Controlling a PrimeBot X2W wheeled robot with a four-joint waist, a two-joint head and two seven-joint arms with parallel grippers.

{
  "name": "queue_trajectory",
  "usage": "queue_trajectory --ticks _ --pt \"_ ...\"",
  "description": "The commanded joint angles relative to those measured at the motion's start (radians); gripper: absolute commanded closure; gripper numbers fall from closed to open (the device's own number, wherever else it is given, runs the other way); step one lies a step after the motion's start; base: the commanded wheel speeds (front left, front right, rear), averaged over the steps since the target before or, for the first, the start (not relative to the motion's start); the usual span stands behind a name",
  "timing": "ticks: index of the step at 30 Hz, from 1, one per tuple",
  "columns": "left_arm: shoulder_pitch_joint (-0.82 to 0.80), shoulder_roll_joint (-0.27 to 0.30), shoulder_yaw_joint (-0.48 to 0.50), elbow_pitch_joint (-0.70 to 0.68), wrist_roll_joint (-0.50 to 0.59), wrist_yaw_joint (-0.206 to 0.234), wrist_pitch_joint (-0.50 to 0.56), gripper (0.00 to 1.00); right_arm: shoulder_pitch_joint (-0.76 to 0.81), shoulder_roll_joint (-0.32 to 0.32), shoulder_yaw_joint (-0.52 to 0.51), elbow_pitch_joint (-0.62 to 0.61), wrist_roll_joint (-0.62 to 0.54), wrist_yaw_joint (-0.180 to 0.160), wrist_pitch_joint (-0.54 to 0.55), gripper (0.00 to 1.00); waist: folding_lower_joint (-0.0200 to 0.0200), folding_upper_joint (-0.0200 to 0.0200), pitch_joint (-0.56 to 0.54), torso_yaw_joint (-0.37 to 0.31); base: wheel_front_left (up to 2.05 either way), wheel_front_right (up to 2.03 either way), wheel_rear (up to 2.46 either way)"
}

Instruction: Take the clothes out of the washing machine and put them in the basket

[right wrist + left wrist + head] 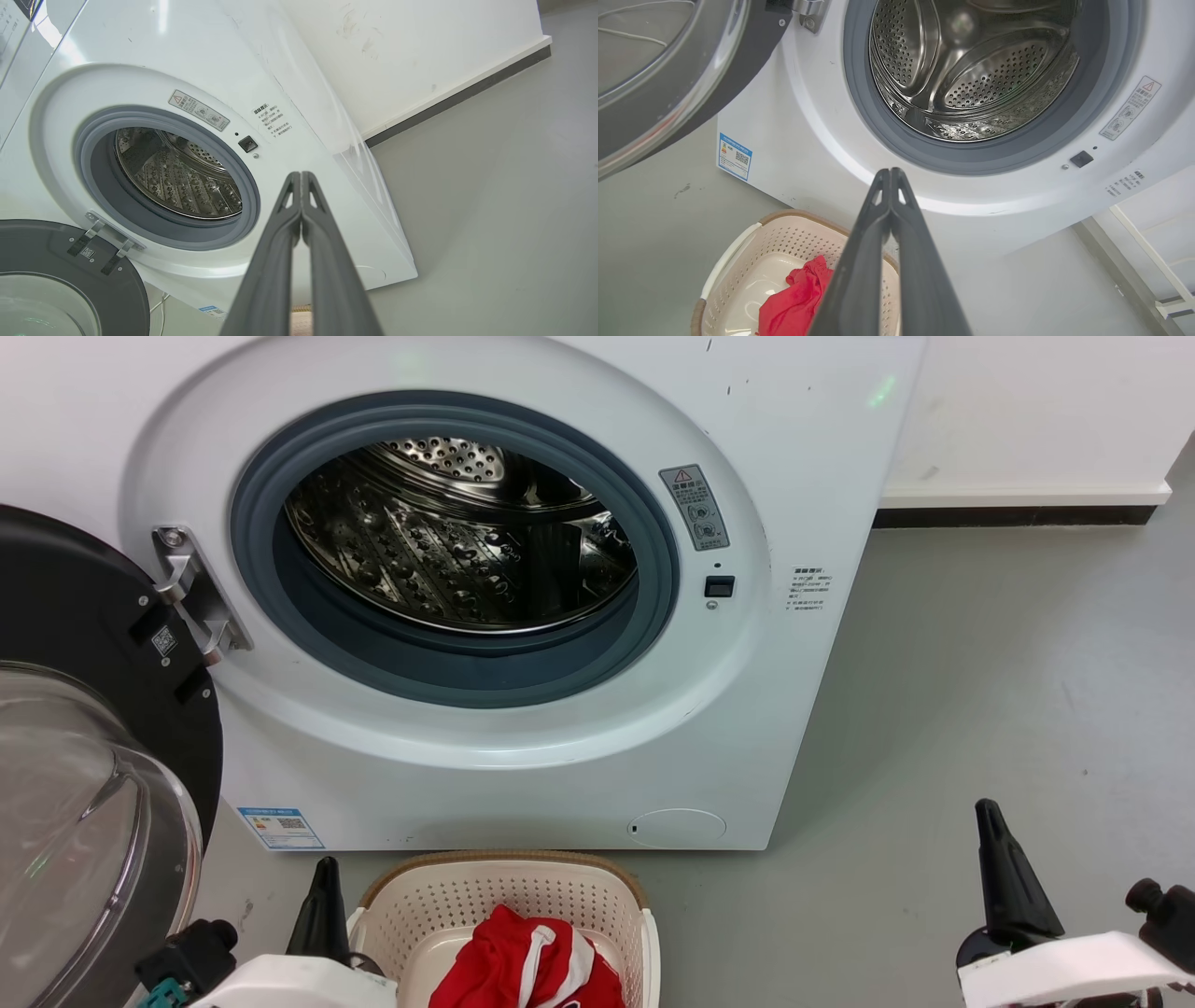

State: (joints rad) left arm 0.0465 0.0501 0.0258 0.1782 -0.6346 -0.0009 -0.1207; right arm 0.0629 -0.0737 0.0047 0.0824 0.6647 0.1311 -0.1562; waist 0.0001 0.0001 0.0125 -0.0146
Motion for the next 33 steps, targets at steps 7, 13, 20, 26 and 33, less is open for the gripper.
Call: queue_trajectory --ticks 7,13,20,26,33 --pt "-0.041 0.0 0.013 -0.003 -0.113 -0.019 0.027 1.0 -0.041 -0.011 -0.006 0.009 0.119 0.0 0.024 1.0 0.0 -0.0001 -0.001 0.001 0.0 0.0 0.0" --pt "-0.052 0.0 0.021 0.004 -0.198 -0.029 0.047 1.0 -0.054 -0.013 -0.011 0.023 0.206 0.0 0.043 1.0 -0.0001 -0.0001 -0.001 0.002 0.0 0.0 0.0" --pt "-0.067 0.0 0.029 0.011 -0.289 -0.042 0.069 1.0 -0.068 -0.014 -0.016 0.039 0.3 0.0 0.063 1.0 -0.0001 -0.0001 -0.002 0.003 0.0 0.0 0.0" --pt "-0.077 0.0 0.036 0.017 -0.363 -0.052 0.087 1.0 -0.08 -0.015 -0.021 0.052 0.375 0.0 0.081 1.0 -0.0001 -0.0001 -0.003 0.004 0.0 0.0 0.0" --pt "-0.088 0.0 0.042 0.023 -0.445 -0.063 0.108 1.0 -0.094 -0.015 -0.027 0.066 0.457 0.0 0.101 1.0 -0.0001 -0.0001 -0.003 0.005 0.0 0.0 0.0"
